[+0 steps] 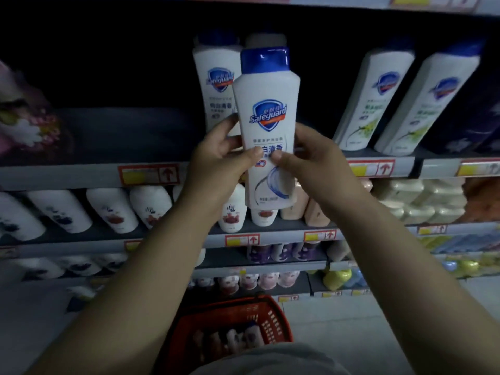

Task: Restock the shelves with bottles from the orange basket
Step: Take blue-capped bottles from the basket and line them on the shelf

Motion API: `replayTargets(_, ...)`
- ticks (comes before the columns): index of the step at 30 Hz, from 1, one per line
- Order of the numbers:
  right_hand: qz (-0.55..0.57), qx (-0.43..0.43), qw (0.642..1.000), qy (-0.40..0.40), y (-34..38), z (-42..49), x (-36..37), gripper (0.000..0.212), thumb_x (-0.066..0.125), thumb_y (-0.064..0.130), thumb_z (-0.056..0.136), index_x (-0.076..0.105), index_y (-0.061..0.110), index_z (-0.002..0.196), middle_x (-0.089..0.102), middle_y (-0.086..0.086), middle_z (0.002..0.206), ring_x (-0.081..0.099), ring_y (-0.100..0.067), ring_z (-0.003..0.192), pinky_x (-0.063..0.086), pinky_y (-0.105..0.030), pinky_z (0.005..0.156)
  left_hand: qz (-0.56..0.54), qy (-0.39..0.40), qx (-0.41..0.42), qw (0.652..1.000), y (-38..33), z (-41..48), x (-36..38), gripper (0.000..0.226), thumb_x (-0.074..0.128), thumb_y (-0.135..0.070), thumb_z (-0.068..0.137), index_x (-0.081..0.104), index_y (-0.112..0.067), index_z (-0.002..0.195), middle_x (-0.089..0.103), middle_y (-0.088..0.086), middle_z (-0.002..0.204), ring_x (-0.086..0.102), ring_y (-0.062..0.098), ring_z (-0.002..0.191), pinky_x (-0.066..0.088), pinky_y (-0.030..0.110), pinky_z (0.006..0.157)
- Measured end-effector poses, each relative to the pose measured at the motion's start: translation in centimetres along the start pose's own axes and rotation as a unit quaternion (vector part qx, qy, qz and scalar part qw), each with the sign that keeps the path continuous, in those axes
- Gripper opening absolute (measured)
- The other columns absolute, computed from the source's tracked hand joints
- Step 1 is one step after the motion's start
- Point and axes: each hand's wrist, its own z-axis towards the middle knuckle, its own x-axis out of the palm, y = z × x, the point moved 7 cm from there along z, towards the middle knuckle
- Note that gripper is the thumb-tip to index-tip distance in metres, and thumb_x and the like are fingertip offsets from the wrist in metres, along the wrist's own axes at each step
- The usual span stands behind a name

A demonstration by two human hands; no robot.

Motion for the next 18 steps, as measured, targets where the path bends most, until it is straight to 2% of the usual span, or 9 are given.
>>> replayTargets(2, -0.014, -0.021, 1.000, 0.004, 0.2, 1.5, -0.9, 0.039, 0.064, 0.005, 0.086, 0.060, 0.015, 0.124, 0.069, 0.002, 0.112, 0.064, -0.005, 0.099, 0.053, -0.022, 0.085, -0.004, -0.050, 0.002, 0.999, -0.2, 1.1, 0.5, 0.045, 0.066, -0.001, 0.084, 0.052, -0.017, 0.123, 0.071, -0.007, 0.102, 0.069, 0.002, 0.090, 0.055, 0.019, 0.069)
replayTargets(6, -0.020, -0.068, 0.997, -0.017, 0.2, 4.3, -2.1, 0.041, 0.065, -0.001, 0.082, 0.059, 0.013, 0.121, 0.066, 0.000, 0.115, 0.061, -0.007, 0.103, 0.051, -0.020, 0.088, 0.030, -0.128, 0.033, 0.991, -0.7, 3.0, 1.3, 0.032, 0.070, -0.004, 0.081, 0.058, -0.026, 0.101, 0.070, -0.010, 0.100, 0.068, 0.004, 0.094, 0.055, 0.025, 0.079)
replayTargets(10, -0.028, -0.102, 0.993, -0.053, -0.8, 7.2, -2.5, 0.047, 0.064, 0.012, 0.078, 0.058, 0.018, 0.123, 0.063, -0.008, 0.117, 0.057, -0.021, 0.112, 0.050, -0.041, 0.095, 0.052, -0.167, 0.067, 0.982, -1.0, 4.9, 2.0, 0.031, 0.067, -0.006, 0.084, 0.059, -0.022, 0.109, 0.069, -0.005, 0.109, 0.066, 0.005, 0.101, 0.054, 0.024, 0.085)
replayTargets(14, -0.026, -0.108, 0.991, -0.071, -2.0, 9.6, -2.6, 0.047, 0.061, 0.013, 0.076, 0.057, 0.019, 0.122, 0.062, -0.010, 0.115, 0.057, -0.023, 0.111, 0.050, -0.045, 0.093, 0.084, -0.182, 0.076, 0.977, -0.5, 6.4, 2.6, 0.037, 0.062, -0.006, 0.088, 0.058, -0.020, 0.122, 0.065, -0.003, 0.119, 0.062, 0.003, 0.107, 0.052, 0.027, 0.091)
replayTargets(18, -0.023, -0.089, 0.993, -0.069, -3.7, 11.4, -2.6, 0.046, 0.063, 0.013, 0.077, 0.057, 0.019, 0.123, 0.063, -0.008, 0.117, 0.057, -0.023, 0.113, 0.049, -0.047, 0.094, 0.113, -0.142, 0.064, 0.981, 0.4, 7.2, 3.8, 0.047, 0.050, -0.002, 0.093, 0.053, -0.023, 0.135, 0.062, -0.007, 0.128, 0.056, -0.004, 0.115, 0.049, 0.014, 0.090)
